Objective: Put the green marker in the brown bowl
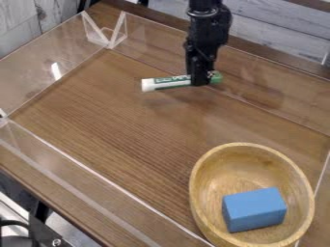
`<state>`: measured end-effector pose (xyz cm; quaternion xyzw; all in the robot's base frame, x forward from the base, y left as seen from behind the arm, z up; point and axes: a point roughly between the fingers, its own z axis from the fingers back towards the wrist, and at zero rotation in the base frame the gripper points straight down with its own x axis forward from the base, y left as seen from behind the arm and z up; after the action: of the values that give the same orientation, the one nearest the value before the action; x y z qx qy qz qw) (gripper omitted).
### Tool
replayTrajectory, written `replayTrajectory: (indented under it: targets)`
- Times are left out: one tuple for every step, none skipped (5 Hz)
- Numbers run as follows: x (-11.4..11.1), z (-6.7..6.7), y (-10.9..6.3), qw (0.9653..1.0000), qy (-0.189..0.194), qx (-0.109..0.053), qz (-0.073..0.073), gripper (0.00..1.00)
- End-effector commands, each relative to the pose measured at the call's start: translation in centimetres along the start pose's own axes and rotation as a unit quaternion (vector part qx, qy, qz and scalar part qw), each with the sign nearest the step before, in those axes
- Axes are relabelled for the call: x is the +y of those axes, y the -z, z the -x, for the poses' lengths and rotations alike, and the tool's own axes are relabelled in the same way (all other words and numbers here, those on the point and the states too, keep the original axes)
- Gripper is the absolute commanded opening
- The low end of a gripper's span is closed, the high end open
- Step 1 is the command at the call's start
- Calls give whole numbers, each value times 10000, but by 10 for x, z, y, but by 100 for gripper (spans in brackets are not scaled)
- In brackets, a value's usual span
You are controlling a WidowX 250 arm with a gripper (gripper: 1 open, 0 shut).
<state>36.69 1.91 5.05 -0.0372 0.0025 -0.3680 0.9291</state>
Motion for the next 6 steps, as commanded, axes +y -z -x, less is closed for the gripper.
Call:
replayTrajectory:
  targets:
    - [4,-11,-28,9990,133,-275,-335,0]
    - [3,-12,-31,9988,173,-282,-359,0]
    - [0,-11,-31,9988,151,-285,-357,0]
    - [-3,-10,-31,9989,130,-289,-356,0]
    - [-9,-8,-34,9988,112,-300,-360,0]
    - [-16,-5,-36,9988,92,-326,-365,0]
